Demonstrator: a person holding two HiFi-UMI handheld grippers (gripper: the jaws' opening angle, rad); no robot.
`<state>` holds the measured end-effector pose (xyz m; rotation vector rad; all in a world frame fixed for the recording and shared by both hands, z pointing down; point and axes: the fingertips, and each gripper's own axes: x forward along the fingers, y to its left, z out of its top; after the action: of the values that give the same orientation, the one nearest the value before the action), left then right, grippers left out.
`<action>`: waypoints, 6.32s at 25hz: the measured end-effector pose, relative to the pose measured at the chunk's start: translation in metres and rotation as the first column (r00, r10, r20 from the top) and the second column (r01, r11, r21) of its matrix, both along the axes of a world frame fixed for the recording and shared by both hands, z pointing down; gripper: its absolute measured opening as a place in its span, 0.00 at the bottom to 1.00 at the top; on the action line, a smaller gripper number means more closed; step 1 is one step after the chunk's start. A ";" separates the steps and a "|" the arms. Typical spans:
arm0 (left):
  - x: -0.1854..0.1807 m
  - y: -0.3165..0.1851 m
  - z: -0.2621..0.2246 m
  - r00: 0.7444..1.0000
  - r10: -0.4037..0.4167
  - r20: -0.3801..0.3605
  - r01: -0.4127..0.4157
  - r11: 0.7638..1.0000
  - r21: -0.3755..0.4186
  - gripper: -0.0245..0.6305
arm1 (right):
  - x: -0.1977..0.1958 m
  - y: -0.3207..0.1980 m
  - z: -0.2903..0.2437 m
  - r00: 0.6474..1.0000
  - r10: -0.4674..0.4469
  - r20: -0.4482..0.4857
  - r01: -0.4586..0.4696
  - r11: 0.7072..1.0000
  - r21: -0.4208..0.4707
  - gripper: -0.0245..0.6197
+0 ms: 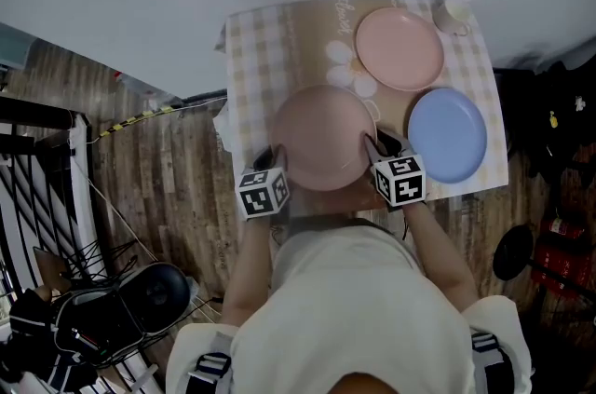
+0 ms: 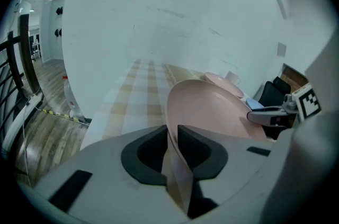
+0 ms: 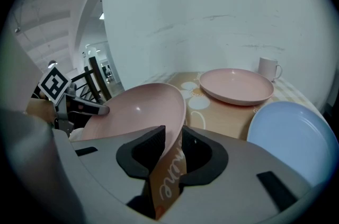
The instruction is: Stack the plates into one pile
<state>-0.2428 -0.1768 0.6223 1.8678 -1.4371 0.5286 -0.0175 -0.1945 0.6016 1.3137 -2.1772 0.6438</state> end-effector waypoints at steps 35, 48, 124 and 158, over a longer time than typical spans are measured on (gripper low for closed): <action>0.086 0.075 -0.061 0.988 0.151 -0.017 -0.147 0.978 0.146 0.12 | 0.087 0.117 -0.069 0.976 0.214 0.040 -0.218 0.960 0.175 0.16; 0.152 0.074 -0.071 0.954 0.297 -0.036 -0.288 0.944 0.163 0.12 | 0.148 0.144 -0.077 0.922 0.384 0.044 -0.385 0.903 0.191 0.14; 0.330 -0.009 -0.011 0.997 0.073 -0.005 -0.073 0.996 -0.052 0.23 | 0.322 0.021 0.011 0.998 0.057 -0.041 -0.062 0.992 -0.114 0.25; 0.295 -0.034 -0.029 0.995 0.087 -0.052 -0.088 0.996 -0.020 0.14 | 0.288 -0.026 -0.024 0.995 0.098 -0.020 -0.098 0.995 -0.009 0.24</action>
<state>0.0525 -0.2107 0.5935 1.9197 -1.3160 0.5326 0.2707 -0.2207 0.5775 1.4225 -2.1018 0.6754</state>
